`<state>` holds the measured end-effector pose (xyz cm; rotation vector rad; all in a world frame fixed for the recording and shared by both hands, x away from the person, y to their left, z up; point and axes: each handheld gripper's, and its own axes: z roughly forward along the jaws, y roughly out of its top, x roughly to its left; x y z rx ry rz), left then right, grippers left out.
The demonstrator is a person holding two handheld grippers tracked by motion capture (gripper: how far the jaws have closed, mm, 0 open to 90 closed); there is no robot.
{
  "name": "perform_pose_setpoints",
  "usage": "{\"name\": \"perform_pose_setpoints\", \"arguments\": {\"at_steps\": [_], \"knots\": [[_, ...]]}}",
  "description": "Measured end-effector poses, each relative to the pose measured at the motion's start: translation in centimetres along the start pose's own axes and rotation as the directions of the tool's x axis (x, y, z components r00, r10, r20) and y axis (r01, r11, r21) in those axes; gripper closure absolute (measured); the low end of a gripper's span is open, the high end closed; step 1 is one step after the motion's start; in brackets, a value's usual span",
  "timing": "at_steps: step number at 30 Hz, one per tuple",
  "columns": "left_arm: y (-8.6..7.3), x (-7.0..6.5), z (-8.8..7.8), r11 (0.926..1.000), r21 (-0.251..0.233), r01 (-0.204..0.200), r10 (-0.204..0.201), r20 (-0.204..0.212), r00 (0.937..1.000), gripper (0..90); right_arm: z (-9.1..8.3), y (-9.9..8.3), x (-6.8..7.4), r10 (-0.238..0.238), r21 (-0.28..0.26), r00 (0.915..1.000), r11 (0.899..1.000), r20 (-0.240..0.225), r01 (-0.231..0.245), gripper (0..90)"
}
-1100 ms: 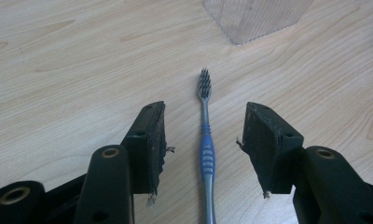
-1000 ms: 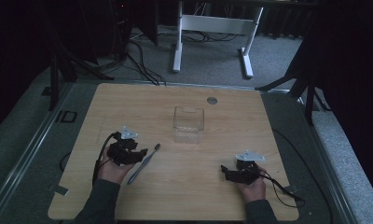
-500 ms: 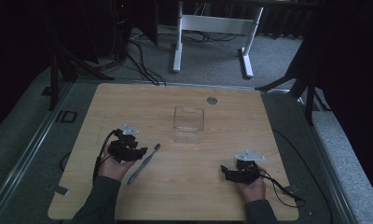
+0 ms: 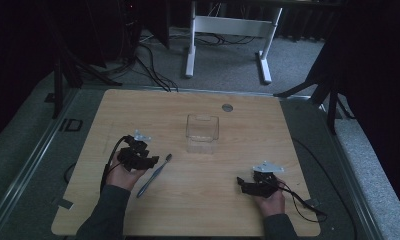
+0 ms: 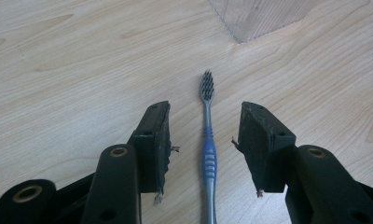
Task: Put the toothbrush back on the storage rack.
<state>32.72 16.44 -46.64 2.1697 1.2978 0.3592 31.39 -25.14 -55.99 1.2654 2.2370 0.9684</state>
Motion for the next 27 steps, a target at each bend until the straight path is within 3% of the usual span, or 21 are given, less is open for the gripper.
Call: {"name": "perform_pose_setpoints", "arguments": {"at_steps": [27], "knots": [[1.7, -0.1, 0.8, 0.9952, 0.098, -0.003, 0.001, 0.017, 0.9999, 59.9, 0.0, 0.0, 0.0, -0.006, 0.0, 1.0, 1.0, -0.001, 0.006, 21.4]]}}
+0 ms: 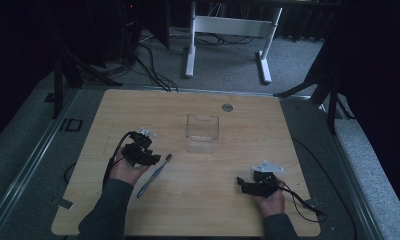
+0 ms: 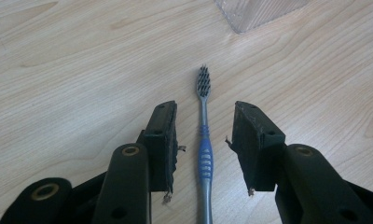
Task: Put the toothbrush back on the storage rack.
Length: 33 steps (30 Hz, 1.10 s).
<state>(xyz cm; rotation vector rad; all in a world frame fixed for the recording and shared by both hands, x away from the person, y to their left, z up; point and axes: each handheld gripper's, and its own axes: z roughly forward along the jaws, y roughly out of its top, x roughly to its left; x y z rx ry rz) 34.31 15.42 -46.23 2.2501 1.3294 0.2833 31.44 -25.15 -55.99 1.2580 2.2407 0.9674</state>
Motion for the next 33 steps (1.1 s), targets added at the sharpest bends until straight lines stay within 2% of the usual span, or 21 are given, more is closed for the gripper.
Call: {"name": "perform_pose_setpoints", "arguments": {"at_steps": [11, 14, 22, 33], "knots": [[0.5, -0.2, 0.5, 0.9986, 0.051, -0.009, 0.008, 0.009, 0.9999, 59.6, 0.0, 0.0, 0.0, 0.001, 0.0, 1.0, 1.0, -0.001, -0.001, 21.4], [0.7, -0.4, 0.8, 0.9974, 0.069, -0.022, 0.021, 0.011, 0.9997, 59.5, 0.0, 0.0, 0.0, 0.001, 0.001, 1.0, 1.0, -0.001, -0.001, 21.4], [0.8, -0.6, 1.0, 0.9965, 0.08, -0.027, 0.026, 0.011, 0.9996, 61.0, 0.0, 0.0, 0.0, 0.001, 0.0, 1.0, 1.0, -0.001, -0.001, 21.4], [0.8, -0.8, 1.4, 0.9921, 0.118, -0.041, 0.041, 0.003, 0.9992, 62.3, 0.0, 0.0, 0.0, 0.001, 0.001, 1.0, 1.0, -0.001, -0.001, 21.4]]}}
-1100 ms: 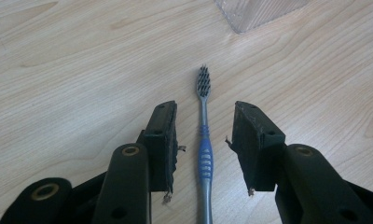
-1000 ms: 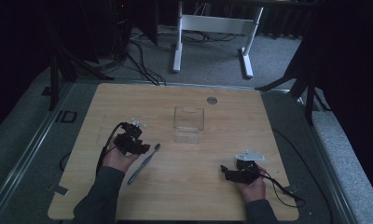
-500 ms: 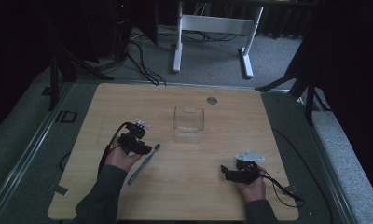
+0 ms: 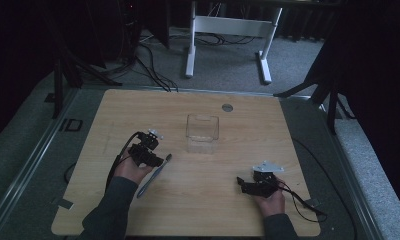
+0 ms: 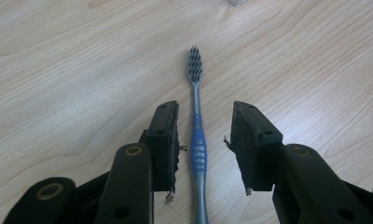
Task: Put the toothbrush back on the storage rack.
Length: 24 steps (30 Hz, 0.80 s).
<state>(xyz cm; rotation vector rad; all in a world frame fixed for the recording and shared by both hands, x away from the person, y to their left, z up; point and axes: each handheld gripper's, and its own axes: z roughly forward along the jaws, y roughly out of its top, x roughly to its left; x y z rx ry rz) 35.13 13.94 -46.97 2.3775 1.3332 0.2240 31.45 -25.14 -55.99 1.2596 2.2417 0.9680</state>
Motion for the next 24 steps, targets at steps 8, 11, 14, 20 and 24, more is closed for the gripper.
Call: {"name": "perform_pose_setpoints", "arguments": {"at_steps": [8, 11, 14, 20, 24], "knots": [[0.0, 0.1, 0.4, 0.9994, 0.033, 0.007, -0.007, -0.004, 1.0, 63.9, 0.0, 0.0, 0.0, -0.001, -0.001, 1.0, 1.0, 0.0, 0.001, 21.4], [0.0, 0.1, 0.5, 0.9991, 0.041, 0.007, -0.007, -0.007, 1.0, 63.9, 0.0, 0.0, 0.0, -0.001, -0.001, 1.0, 1.0, 0.0, 0.001, 21.4], [0.1, 0.1, 0.7, 0.9985, 0.056, 0.002, -0.002, -0.007, 1.0, 63.7, 0.0, 0.0, 0.0, -0.001, -0.001, 1.0, 1.0, 0.0, 0.001, 21.4], [0.1, 0.2, 0.9, 0.9975, 0.07, 0.003, -0.003, -0.001, 1.0, 63.0, 0.0, 0.0, 0.0, 0.0, 0.0, 1.0, 1.0, 0.0, 0.0, 21.4], [0.1, 0.1, 1.2, 0.996, 0.089, -0.004, 0.004, -0.001, 1.0, 62.6, 0.0, 0.0, 0.0, 0.0, 0.0, 1.0, 1.0, 0.0, 0.0, 21.4]]}}
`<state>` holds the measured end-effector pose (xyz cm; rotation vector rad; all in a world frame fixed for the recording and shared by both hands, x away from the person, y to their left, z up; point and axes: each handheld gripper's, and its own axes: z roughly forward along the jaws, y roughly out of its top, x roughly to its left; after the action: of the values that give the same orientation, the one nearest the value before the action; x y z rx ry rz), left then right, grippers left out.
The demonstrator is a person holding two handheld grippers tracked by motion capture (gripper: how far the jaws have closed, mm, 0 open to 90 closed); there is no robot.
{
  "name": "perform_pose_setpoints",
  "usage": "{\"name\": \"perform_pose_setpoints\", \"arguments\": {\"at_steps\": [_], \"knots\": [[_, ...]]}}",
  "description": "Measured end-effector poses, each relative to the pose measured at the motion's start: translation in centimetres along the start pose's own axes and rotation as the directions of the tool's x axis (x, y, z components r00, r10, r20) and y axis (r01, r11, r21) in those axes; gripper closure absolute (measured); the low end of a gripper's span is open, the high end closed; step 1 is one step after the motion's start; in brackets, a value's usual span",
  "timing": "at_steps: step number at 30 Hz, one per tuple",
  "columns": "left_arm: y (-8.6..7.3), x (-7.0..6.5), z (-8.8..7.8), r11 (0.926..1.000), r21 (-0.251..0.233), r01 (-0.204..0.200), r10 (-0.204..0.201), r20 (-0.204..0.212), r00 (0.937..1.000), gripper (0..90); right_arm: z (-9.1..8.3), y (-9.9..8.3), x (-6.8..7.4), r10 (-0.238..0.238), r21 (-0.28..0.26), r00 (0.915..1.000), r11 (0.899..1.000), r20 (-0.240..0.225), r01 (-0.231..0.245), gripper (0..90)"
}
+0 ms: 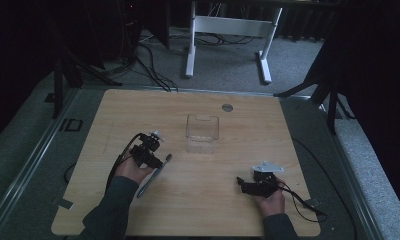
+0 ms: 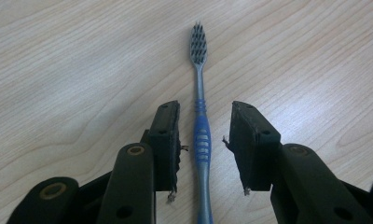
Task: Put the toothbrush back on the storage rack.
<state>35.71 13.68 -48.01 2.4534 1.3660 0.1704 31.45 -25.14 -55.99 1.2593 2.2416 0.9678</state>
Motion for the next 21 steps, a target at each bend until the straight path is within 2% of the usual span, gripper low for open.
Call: {"name": "perform_pose_setpoints", "arguments": {"at_steps": [16, 21], "knots": [[0.15, -0.05, 0.69, 0.9988, 0.047, -0.01, 0.009, 0.005, 0.9999, 63.7, -0.01, 0.0, 0.0, 0.001, 0.001, 1.0, 1.0, 0.0, -0.001, 21.4], [0.2, 0.04, 0.91, 0.9984, 0.056, 0.0, -0.001, 0.005, 1.0, 63.7, 0.0, 0.0, 0.0, 0.0, 0.0, 1.0, 1.0, 0.0, 0.0, 21.4]]}}
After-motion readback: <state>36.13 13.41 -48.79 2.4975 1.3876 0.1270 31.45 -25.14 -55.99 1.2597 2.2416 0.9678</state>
